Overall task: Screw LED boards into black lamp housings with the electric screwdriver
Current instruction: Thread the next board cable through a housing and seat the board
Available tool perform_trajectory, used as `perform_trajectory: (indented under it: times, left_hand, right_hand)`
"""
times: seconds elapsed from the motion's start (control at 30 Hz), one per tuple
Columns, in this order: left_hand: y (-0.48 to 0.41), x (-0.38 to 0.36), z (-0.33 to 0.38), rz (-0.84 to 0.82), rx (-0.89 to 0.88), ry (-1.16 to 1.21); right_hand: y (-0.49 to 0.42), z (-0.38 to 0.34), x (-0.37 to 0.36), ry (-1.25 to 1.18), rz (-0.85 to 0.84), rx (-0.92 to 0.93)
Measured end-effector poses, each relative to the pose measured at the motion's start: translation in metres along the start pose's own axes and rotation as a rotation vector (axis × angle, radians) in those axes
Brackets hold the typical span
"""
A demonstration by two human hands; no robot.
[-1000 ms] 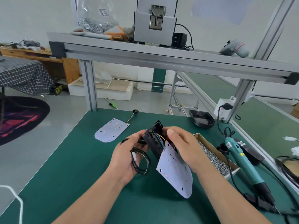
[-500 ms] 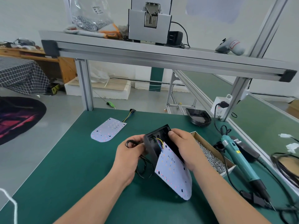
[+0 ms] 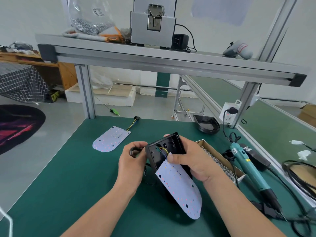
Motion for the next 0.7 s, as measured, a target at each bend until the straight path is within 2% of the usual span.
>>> perform_trajectory:
  times: [0.07, 0.13, 0.23, 0.3, 0.43, 0.5, 0.53, 0.6, 0.63, 0.7]
  left_hand:
    - [0.002, -0.003, 0.002, -0.096, 0.057, 0.074]
    - [0.004, -0.007, 0.0, -0.143, 0.194, 0.271]
    - [0.006, -0.009, -0.004, -0.103, 0.324, 0.444]
    - [0.005, -0.008, -0.006, -0.091, 0.262, 0.268]
    - [-0.008, 0.008, -0.009, -0.101, -0.073, -0.397]
    - [-0.011, 0.016, -0.014, -0.235, -0.231, -0.758]
    - [-0.011, 0.017, -0.015, -0.315, -0.27, -0.867]
    - [-0.009, 0.014, -0.014, -0.422, -0.33, -0.951]
    - [-0.007, 0.012, -0.012, -0.433, -0.371, -0.92]
    - [-0.003, 0.009, -0.003, -0.327, -0.353, -0.662]
  right_hand:
    - [0.0, -0.004, 0.003, -0.049, 0.07, 0.011]
    - [0.002, -0.009, 0.009, -0.14, 0.158, 0.027]
    - [0.005, -0.015, 0.02, -0.327, 0.275, 0.029]
    - [0.007, -0.017, 0.027, -0.419, 0.334, 0.025]
    - [0.009, -0.01, 0.035, -0.422, 0.43, -0.007]
    - [0.008, -0.007, 0.036, -0.403, 0.454, -0.017]
    - [0.007, -0.006, 0.034, -0.393, 0.458, -0.017]
    - [0.005, -0.003, 0.03, -0.369, 0.452, -0.015]
    - [0.004, -0.001, 0.027, -0.355, 0.445, -0.011]
    - [0.002, 0.004, 0.02, -0.314, 0.433, -0.003]
Point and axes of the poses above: each hand's wrist, its own y-axis away from the middle knuckle, its own x-axis out of the back of the hand, z = x × y, the point moved 1 cm from there along -y, towards the middle knuckle, and after that the axes turned 12 degrees about -x, right-handed, at the moved point
